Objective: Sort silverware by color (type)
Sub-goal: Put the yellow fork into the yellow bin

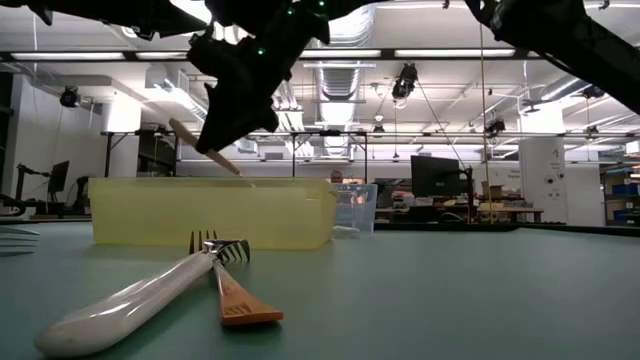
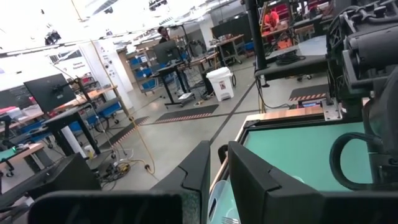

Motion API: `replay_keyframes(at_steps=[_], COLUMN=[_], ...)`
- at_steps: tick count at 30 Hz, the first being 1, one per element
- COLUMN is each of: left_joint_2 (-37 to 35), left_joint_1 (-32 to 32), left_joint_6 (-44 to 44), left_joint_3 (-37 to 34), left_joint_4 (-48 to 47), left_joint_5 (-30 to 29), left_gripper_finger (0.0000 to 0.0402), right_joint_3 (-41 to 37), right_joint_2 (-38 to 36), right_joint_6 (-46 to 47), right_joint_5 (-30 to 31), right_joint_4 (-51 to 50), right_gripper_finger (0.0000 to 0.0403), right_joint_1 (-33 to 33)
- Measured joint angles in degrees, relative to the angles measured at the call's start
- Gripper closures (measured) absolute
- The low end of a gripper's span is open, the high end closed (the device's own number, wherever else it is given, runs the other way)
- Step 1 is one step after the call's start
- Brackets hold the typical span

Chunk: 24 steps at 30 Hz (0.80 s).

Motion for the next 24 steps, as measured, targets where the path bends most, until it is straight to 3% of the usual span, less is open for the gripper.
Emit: replay_keyframes(at_steps=[24], left_joint_2=[0.2], left_joint_1=[0.0], left_joint_6=[0.7], left_joint_3=[0.0], left_joint_4=[0.0], left_joint_5=[0.0], left_gripper_finger=[0.0361], right_joint_3=[-0.3], right_joint_2=[3.8], right_joint_6=[-1.9], right_joint_5=[-2.0], right_joint_4=[0.6], right_gripper_finger=[0.0350], right_joint_1=[0.0])
